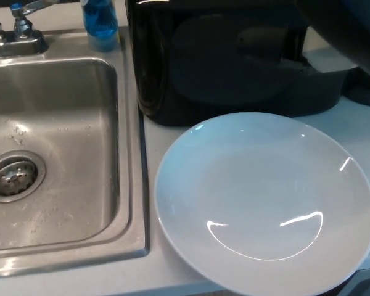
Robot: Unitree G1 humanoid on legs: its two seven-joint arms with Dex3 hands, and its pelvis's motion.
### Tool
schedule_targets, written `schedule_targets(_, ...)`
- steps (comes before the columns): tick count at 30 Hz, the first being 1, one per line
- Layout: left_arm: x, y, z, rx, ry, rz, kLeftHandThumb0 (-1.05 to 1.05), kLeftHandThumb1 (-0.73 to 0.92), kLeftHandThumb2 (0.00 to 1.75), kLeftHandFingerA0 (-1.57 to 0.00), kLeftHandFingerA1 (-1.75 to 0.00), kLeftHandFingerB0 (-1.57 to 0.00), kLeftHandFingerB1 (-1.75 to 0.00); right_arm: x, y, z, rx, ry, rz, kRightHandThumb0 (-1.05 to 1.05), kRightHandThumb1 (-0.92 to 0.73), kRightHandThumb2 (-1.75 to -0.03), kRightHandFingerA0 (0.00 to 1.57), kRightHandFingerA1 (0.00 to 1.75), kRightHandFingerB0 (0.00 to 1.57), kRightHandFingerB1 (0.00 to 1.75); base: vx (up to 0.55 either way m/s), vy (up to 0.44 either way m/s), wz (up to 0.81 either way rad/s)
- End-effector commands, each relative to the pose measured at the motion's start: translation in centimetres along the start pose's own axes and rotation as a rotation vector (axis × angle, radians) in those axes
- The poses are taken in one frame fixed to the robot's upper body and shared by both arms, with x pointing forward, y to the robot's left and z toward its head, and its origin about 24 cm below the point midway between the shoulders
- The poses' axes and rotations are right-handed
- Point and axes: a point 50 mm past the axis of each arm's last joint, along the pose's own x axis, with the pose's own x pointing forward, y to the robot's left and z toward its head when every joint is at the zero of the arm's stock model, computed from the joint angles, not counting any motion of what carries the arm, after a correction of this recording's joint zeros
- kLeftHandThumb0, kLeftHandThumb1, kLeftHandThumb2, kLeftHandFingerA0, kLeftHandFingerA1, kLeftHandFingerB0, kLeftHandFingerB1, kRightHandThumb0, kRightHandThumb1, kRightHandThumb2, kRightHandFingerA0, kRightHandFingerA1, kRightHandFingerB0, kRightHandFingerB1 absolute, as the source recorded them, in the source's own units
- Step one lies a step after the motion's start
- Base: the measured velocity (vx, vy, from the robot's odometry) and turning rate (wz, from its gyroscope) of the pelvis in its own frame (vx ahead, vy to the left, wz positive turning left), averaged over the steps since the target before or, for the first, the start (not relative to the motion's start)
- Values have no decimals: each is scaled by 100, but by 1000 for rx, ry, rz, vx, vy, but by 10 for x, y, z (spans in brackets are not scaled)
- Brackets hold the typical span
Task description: Walk towards the tissue paper container and pull out a piece of tissue paper and use it to wipe the plate
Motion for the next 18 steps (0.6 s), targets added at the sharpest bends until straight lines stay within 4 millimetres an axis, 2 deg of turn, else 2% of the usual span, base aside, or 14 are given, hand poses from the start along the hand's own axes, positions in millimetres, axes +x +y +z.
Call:
schedule_targets(1,-1,3,9,-19,-98,-7,-2,44,111,-97,-110,-91,-80,-5,10,-5,32,27,70,-74,-52,-89,21,59,4,43,0,0,0)
schedule_targets(4,0,4,9,-10,-90,-8,-3,42,111,-98,-107,-91,-77,-10,18,0,26,17,141,-79,-54,-91,18,59,3,38,0,0,0)
schedule_targets(5,0,4,9,-15,-91,-11,2,38,117,-101,-108,-93,-78,-13,20,3,20,4,154,-73,-65,-59,20,56,12,36,0,0,0)
schedule_targets(6,0,4,10,-23,-93,-14,2,38,117,-101,-108,-93,-78,-15,22,5,19,-9,160,-73,-65,-59,20,56,12,36,0,0,0)
schedule_targets(7,-1,6,8,-19,-95,-12,3,41,113,-101,-107,-92,-77,-17,22,8,15,-22,155,-74,-51,-91,20,61,4,43,0,0,0)
schedule_targets(9,-4,9,2,-1,-90,-7,3,41,119,-99,-107,-92,-79,-19,14,12,15,-45,125,-74,-53,-91,20,61,3,43,0,0,0)
schedule_targets(12,-5,11,0,-11,-79,1,2,41,118,-100,-109,-93,-79,-19,10,12,19,-45,112,-74,-53,-89,20,60,5,41,0,0,0)
schedule_targets(13,-6,12,-2,-15,-67,4,-1,47,106,-98,-107,-91,-77,-18,4,9,18,-34,90,-69,-51,-88,19,59,4,43,0,0,0)
schedule_targets(15,-6,12,-4,-16,-61,6,-1,47,106,-98,-107,-91,-77,-18,1,7,20,-29,81,-69,-51,-88,19,59,4,43,0,0,0)
schedule_targets(16,-8,14,-6,-1,-59,7,-3,48,105,-99,-106,-90,-76,-18,-3,2,-7,-11,58,-67,-66,-59,19,56,11,33,0,0,0)
schedule_targets(18,-8,14,-8,11,-55,14,-2,46,107,-99,-107,-91,-76,-17,-10,-3,-31,7,40,-66,-65,-60,13,55,10,34,0,0,0)
